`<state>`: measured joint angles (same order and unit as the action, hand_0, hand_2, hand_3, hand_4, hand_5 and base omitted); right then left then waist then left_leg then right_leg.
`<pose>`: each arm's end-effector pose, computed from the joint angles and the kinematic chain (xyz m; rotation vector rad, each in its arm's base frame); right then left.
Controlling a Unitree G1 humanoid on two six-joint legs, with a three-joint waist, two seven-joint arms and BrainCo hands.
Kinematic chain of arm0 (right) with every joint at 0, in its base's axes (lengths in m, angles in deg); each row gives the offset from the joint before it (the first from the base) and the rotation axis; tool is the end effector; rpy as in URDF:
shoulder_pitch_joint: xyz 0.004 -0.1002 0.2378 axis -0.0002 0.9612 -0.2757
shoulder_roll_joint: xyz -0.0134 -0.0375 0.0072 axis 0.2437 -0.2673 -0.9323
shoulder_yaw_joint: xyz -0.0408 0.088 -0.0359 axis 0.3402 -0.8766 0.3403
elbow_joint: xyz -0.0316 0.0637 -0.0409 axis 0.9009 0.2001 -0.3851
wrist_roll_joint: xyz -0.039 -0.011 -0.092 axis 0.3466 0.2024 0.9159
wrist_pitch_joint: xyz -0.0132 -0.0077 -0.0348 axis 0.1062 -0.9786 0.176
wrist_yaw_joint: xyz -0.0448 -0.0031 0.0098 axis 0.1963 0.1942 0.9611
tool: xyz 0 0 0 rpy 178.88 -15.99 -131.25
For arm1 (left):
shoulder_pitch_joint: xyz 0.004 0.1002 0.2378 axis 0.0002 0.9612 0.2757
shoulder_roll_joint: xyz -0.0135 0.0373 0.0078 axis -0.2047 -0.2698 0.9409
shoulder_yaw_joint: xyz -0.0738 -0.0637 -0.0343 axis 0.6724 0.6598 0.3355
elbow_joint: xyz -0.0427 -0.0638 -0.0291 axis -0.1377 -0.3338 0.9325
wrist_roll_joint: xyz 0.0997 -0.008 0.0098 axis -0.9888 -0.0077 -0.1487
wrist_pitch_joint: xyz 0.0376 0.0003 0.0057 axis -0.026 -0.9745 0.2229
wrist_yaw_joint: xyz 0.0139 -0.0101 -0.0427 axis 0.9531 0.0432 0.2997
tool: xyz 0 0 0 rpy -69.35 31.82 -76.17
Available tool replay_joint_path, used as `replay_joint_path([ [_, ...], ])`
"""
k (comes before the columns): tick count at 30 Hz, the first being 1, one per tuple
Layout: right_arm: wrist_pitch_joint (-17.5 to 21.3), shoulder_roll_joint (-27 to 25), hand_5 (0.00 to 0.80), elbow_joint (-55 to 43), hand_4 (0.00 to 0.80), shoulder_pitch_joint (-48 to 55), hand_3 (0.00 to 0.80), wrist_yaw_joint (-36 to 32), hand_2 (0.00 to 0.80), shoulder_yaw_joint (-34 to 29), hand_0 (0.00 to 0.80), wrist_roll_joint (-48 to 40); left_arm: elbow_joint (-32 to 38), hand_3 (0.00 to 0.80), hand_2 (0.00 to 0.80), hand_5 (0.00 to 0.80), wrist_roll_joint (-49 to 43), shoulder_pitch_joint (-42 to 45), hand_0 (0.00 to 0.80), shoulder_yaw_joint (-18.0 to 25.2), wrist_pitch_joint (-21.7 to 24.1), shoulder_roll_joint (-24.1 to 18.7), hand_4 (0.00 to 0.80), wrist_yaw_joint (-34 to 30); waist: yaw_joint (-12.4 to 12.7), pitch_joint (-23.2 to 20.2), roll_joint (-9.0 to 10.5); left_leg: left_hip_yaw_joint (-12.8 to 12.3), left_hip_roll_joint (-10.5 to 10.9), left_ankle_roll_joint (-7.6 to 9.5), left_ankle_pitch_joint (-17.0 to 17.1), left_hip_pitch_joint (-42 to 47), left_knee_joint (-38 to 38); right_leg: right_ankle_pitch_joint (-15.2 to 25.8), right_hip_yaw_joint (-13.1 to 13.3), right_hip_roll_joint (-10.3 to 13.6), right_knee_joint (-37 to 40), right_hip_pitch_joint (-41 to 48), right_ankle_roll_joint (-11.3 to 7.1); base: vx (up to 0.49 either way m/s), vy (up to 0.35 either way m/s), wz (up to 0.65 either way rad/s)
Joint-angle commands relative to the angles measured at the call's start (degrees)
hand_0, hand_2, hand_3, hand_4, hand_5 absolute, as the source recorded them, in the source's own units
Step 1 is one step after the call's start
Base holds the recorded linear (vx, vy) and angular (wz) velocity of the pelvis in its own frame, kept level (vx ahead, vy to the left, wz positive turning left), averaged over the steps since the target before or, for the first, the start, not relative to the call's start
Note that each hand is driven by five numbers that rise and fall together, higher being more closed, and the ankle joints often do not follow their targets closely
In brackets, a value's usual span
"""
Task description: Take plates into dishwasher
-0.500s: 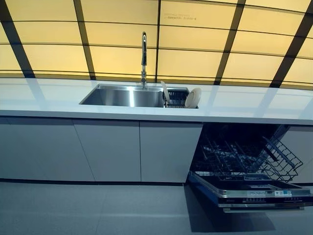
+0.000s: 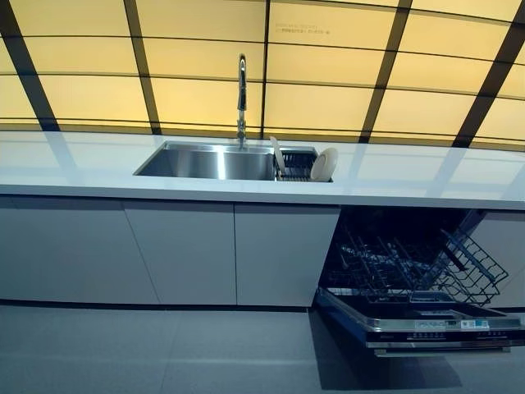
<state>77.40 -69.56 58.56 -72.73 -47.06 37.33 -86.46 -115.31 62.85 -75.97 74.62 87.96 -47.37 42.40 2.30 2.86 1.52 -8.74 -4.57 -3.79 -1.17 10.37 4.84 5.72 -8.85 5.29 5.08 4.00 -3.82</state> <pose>0.0396 -0.2441 -0.1161 -0.1612 1.3923 -0.1272 0.0656 0.2396 -0.1108 0.2723 1.1337 0.0581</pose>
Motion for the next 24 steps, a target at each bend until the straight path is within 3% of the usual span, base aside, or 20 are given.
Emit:
replay_joint_path([
  [1, 0.9, 0.3, 0.000, 1.8, 0.000, -3.5, 0.000, 0.7, 0.000, 1.5, 0.000, 0.8, -2.4, 0.000, 0.000, 0.000, -0.2, -3.5, 0.000, -0.1, 1.8, 0.2, 0.000, 0.4, -1.3, 1.8, 1.12, 2.3, 3.6, 2.34, 1.2, -2.0, 0.2, -3.3, -1.8, -0.7, -1.8, 4.1, -2.14, 0.000, 0.000, 0.00],
  [10, -1.1, -0.2, 0.000, 2.6, 0.000, -2.6, 0.000, 3.1, 0.000, -0.7, 0.000, -2.1, -2.6, 0.000, 0.000, 0.000, 0.0, -3.4, 0.000, 0.4, 1.8, -0.2, 0.000, 0.3, -1.8, 2.0, 1.37, 1.7, 3.6, 2.47, 1.1, -1.9, 0.2, -3.2, -1.4, -0.7, -2.0, 3.8, -2.40, 0.000, 0.000, 0.00],
  [12, -4.1, -1.1, 0.000, 3.7, 0.000, -2.1, 0.000, 8.4, 0.000, -3.6, 0.000, -7.2, -2.7, 0.000, 0.000, 0.000, 0.5, -3.5, 0.000, 0.8, 2.0, -0.7, 0.000, 0.1, -2.1, 2.1, 1.53, 1.3, 3.5, 2.54, 1.2, -2.1, 0.2, -3.1, -1.2, -0.6, -2.3, 3.4, -2.58, 0.000, 0.000, 0.00],
  [13, -4.2, -1.9, 0.000, 4.2, 0.000, -1.8, 0.000, 13.8, 0.000, -5.8, 0.000, -12.2, -2.7, 0.000, 0.000, 0.000, 0.7, -3.5, 0.000, 1.2, 2.2, -1.1, 0.000, -0.2, -2.3, 2.3, 1.67, 1.1, 3.5, 2.56, 1.1, -2.0, 0.2, -3.0, -1.2, -0.6, -2.5, 3.3, -2.71, 0.000, 0.000, 0.00],
  [14, -4.1, -2.6, 0.000, 4.4, 0.000, -1.7, 0.000, 14.9, 0.000, -7.5, 0.000, -13.1, -2.8, 0.000, 0.000, 0.000, 0.8, -3.4, 0.000, 1.4, 2.4, -1.3, 0.000, -0.3, -2.4, 2.3, 1.75, 1.0, 3.5, 2.56, 1.0, -2.0, 0.2, -3.0, -1.1, -0.5, -2.5, 3.3, -2.81, 0.000, 0.000, 0.00],
  [15, -3.1, -5.1, 0.000, 4.6, 0.000, -1.0, 0.000, 20.8, 0.000, -12.5, 0.000, -18.1, -3.2, 0.000, 0.000, 0.000, 0.9, -3.3, 0.000, 2.1, 2.9, -1.9, 0.000, -0.7, -2.7, 2.7, 1.97, 0.6, 3.4, 2.62, 0.7, -1.6, 0.2, -3.0, -0.7, -0.6, -2.8, 3.3, -3.06, 0.000, 0.000, 0.00],
  [16, -2.7, -5.9, 0.000, 4.6, 0.000, -0.9, 0.000, 22.4, 0.000, -14.0, 0.000, -19.1, -3.3, 0.000, 0.000, 0.000, 0.9, -3.3, 0.000, 2.3, 3.0, -2.1, 0.000, -0.7, -2.8, 2.7, 2.08, 0.4, 3.3, 2.61, 0.9, -1.9, 0.2, -2.8, -0.6, -0.5, -2.8, 3.0, -3.10, 0.000, 0.000, 0.00],
  [17, -0.1, -11.7, 0.000, 4.5, 0.000, -0.1, 0.000, 26.9, 0.000, -22.5, 0.000, -21.2, -3.5, 0.000, 0.000, 0.000, 0.8, -3.3, 0.000, 3.0, 3.0, -3.2, 0.000, -1.1, -3.4, 2.7, 2.50, -0.2, 3.2, 2.65, 0.7, -2.0, 0.2, -2.3, -0.4, -0.3, -3.1, 2.4, -3.60, -0.019, -0.003, -0.03],
  [21, 5.4, -19.1, 0.000, 0.2, 0.000, -0.2, 0.000, 34.0, 0.000, -30.6, 0.000, -21.5, -3.1, 0.000, 0.000, 0.000, 0.7, -3.1, 0.000, 3.0, 2.7, -4.0, 0.000, -1.2, -3.8, 3.0, 2.60, -0.6, 3.2, 2.97, 0.3, -2.2, 0.2, -1.8, 0.2, 0.1, -3.8, 1.3, -4.23, -0.003, 0.017, -0.03],
  [22, 8.2, -22.1, 0.000, -4.1, 0.000, -0.6, 0.000, 37.0, 0.000, -33.1, 0.000, -21.3, -2.7, 0.000, 0.000, 0.000, 1.1, -3.0, 0.000, 2.4, 2.7, -4.0, 0.000, -0.8, -4.0, 3.1, 2.70, -0.7, 3.3, 3.15, 0.2, -2.4, 0.2, -1.6, 0.5, 0.3, -4.2, 0.8, -4.44, -0.015, 0.042, -0.09],
  [24, 9.6, -24.1, 0.000, -9.0, 0.000, -1.1, 0.000, 39.1, 0.000, -34.5, 0.000, -21.2, -1.7, 0.000, 0.000, 0.000, 1.5, -2.7, 0.000, 2.0, 2.4, -3.9, 0.000, -0.3, -4.0, 3.2, 2.77, -0.7, 3.4, 3.26, 0.1, -2.6, 0.1, -1.5, 0.7, 0.5, -4.4, 0.3, -4.55, -0.013, 0.055, -0.12],
])
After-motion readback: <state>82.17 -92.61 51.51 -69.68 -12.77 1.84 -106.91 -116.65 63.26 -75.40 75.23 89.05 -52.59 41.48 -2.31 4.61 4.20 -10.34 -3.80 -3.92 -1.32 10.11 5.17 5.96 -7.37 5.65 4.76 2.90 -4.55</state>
